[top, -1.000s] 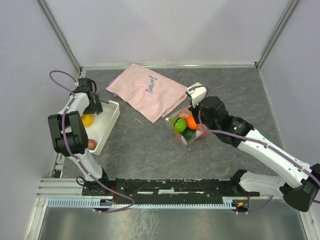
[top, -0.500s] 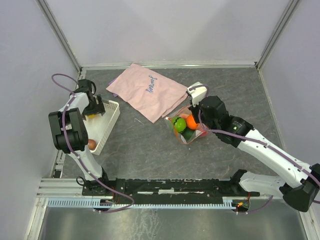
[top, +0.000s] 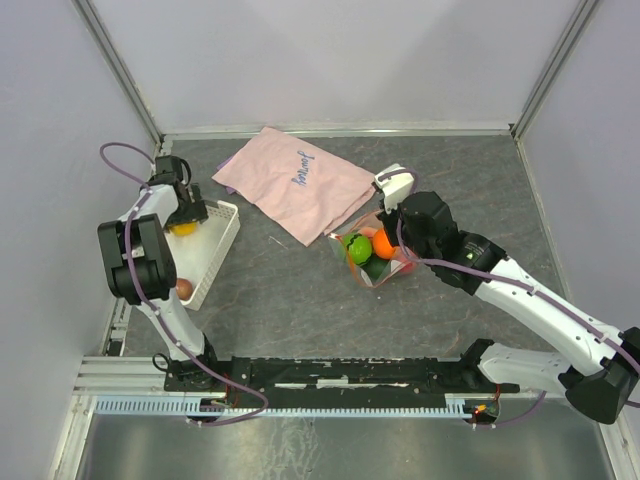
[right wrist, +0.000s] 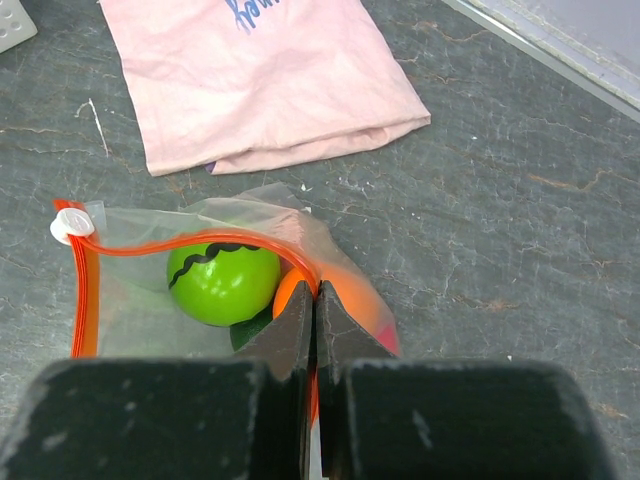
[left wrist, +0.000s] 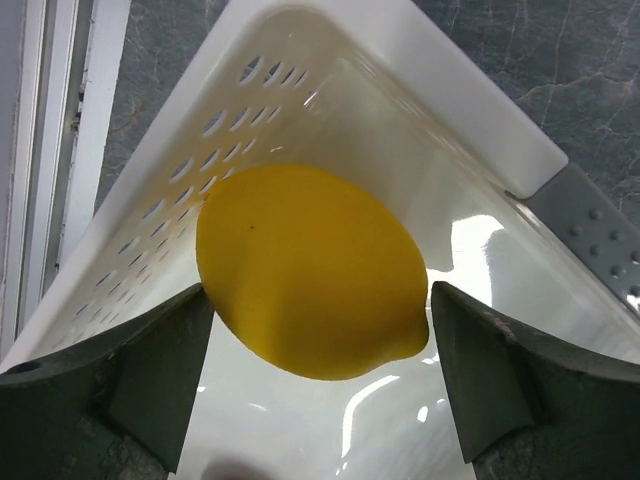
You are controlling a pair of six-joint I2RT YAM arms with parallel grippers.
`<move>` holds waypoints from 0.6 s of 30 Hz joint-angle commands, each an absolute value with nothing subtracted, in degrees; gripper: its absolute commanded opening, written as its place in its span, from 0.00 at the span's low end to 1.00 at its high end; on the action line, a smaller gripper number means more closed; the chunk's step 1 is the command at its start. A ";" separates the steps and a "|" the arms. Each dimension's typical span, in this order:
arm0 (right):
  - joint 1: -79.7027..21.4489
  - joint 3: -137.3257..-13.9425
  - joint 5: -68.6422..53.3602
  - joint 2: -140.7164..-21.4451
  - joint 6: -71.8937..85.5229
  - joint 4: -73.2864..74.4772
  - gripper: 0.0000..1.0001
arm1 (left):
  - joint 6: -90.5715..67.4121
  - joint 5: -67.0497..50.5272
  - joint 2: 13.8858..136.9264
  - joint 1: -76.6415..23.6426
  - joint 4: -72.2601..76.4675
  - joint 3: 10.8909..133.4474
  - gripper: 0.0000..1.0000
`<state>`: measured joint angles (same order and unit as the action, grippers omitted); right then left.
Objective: Place the food in the zip-top bag and seal the zipper
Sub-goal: Pick up the fake fruit from the bin.
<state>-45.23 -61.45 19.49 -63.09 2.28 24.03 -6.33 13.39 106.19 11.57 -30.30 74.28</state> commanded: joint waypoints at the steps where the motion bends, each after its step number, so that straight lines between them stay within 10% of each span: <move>1: -44.87 -61.68 19.39 -63.16 2.83 20.66 0.02 | -6.63 14.18 108.54 12.09 -27.36 76.21 0.94; 18: -44.74 -61.46 18.72 -63.99 2.85 20.24 0.02 | -15.53 14.03 107.28 13.45 -20.01 72.88 0.95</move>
